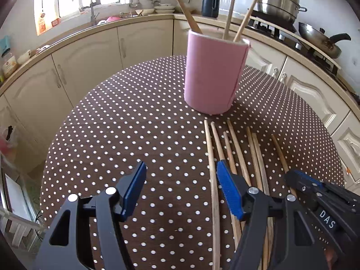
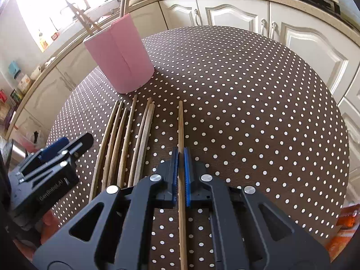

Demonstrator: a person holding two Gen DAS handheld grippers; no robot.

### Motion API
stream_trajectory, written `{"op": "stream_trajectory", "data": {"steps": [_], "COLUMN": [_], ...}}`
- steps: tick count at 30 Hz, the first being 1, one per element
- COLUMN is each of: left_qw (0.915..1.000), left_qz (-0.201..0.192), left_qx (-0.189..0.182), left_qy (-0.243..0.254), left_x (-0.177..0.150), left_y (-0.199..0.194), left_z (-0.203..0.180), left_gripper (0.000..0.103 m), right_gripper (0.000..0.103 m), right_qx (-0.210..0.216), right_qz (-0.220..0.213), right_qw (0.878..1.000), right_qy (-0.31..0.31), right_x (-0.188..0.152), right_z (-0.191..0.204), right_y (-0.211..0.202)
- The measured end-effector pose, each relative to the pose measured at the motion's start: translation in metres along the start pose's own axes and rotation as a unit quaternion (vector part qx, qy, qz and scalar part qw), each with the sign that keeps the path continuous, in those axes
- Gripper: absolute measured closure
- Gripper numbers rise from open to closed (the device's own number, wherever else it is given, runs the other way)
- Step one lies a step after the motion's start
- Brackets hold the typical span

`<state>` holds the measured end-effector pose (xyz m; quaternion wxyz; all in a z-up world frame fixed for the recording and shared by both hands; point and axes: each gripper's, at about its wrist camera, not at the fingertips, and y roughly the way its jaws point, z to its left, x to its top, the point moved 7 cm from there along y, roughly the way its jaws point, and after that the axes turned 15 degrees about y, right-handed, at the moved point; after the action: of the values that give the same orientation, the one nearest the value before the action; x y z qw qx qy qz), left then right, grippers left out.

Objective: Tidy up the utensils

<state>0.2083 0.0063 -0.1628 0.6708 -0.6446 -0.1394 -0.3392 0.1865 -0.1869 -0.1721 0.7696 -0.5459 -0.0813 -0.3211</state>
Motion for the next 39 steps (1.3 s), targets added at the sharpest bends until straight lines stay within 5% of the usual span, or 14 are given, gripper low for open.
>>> {"op": "stream_trajectory", "data": {"steps": [9, 10, 13, 19, 39], "left_qw": [0.9983, 0.9986, 0.9998, 0.9973, 0.9856], "left_qz": [0.033, 0.03, 0.016, -0.015, -0.152], "left_qx": [0.044, 0.04, 0.011, -0.04, -0.035], "left_qy": [0.02, 0.018, -0.005, -0.06, -0.065], "left_x": [0.003, 0.003, 0.008, 0.01, 0.033], "left_y": [0.019, 0.02, 0.02, 0.017, -0.063], "left_z": [-0.012, -0.011, -0.009, 0.004, 0.023], "left_gripper": [0.037, 0.043, 0.096, 0.097, 0.097], "right_gripper": [0.097, 0.097, 0.097, 0.097, 0.097], "right_qx": [0.004, 0.005, 0.011, 0.025, 0.066], "right_qz": [0.0, 0.0, 0.003, -0.014, -0.118], "right_qw": [1.0, 1.0, 1.0, 0.999, 0.991], "right_qy": [0.005, 0.006, 0.007, 0.014, -0.02], "right_x": [-0.002, -0.002, -0.002, 0.004, 0.039], "right_z": [-0.001, -0.001, 0.0, 0.001, 0.035], "right_y": [-0.002, -0.002, -0.002, -0.015, -0.088]}}
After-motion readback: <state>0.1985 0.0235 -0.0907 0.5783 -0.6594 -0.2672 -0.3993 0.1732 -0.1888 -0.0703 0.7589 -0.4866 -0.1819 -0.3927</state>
